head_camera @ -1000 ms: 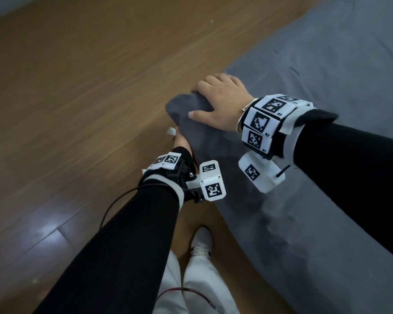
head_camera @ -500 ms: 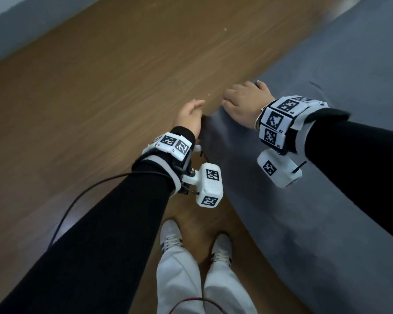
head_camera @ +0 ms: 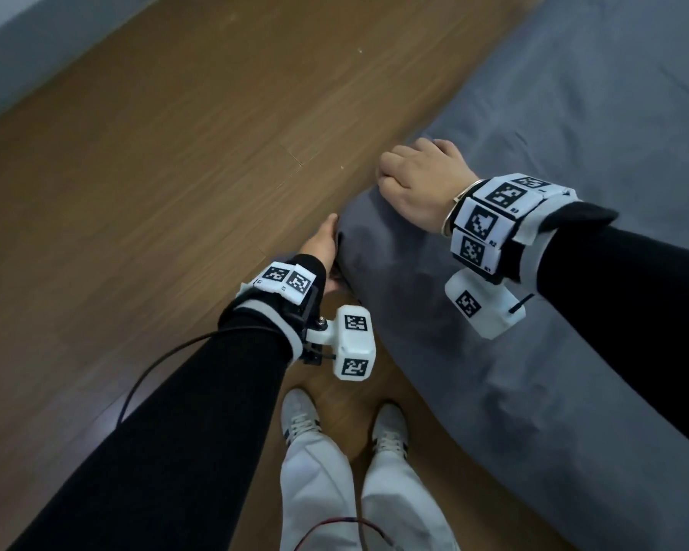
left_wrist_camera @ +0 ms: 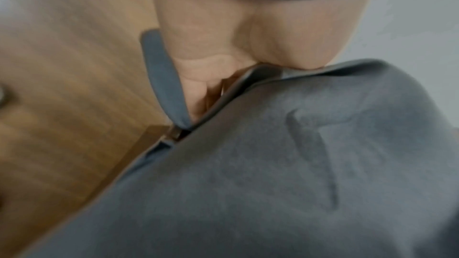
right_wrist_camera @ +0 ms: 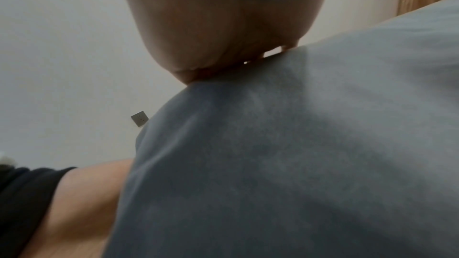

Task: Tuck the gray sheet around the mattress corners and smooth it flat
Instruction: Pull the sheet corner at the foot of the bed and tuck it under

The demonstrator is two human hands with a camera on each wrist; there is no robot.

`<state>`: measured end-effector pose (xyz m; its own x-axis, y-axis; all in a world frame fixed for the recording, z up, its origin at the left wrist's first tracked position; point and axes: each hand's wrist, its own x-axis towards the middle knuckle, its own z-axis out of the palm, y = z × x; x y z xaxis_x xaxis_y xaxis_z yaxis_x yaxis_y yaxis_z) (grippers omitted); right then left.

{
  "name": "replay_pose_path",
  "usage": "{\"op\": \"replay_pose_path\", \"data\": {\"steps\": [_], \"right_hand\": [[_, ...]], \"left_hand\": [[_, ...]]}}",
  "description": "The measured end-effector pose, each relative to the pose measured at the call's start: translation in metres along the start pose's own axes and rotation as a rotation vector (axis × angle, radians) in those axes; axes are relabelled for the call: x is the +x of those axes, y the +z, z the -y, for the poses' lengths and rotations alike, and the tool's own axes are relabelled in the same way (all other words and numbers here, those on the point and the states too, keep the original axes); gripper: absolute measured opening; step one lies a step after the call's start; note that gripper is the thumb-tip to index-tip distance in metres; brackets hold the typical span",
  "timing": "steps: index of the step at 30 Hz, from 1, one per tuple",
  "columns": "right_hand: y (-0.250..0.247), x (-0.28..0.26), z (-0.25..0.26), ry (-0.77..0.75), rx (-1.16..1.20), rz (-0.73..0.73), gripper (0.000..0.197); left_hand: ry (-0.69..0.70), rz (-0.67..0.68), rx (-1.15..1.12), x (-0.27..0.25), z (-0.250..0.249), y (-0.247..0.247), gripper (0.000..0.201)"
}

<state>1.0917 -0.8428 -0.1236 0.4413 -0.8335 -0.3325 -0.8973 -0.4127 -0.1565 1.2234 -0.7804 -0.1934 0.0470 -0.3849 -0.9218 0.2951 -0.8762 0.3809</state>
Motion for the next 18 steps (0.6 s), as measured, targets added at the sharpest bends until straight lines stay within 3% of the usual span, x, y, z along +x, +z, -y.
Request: {"op": "replay_pose_path", "data": {"steps": [2, 7, 13, 18], "right_hand": [[0.001, -0.001, 0.000, -0.005, 0.022, 0.012, 0.032], [0.014, 0.002, 0.004, -0.013, 0.031, 0.032, 0.031], [0.019, 0.010, 0.008, 0.008, 0.045, 0.004, 0.031], [0.023, 0.007, 0.007, -0.022, 0.127, 0.100, 0.037]], "left_hand": [[-0.057, 0.033, -0.192, -0.004, 0.002, 0.004, 0.058], [-0.092, 0.108, -0.379, -0.005, 0.011, 0.009, 0.054], [-0.141, 0.046, -0.342, -0.008, 0.020, 0.014, 0.063], [-0.091, 0.133, -0.420, 0.003, 0.026, 0.010, 0.061]]}}
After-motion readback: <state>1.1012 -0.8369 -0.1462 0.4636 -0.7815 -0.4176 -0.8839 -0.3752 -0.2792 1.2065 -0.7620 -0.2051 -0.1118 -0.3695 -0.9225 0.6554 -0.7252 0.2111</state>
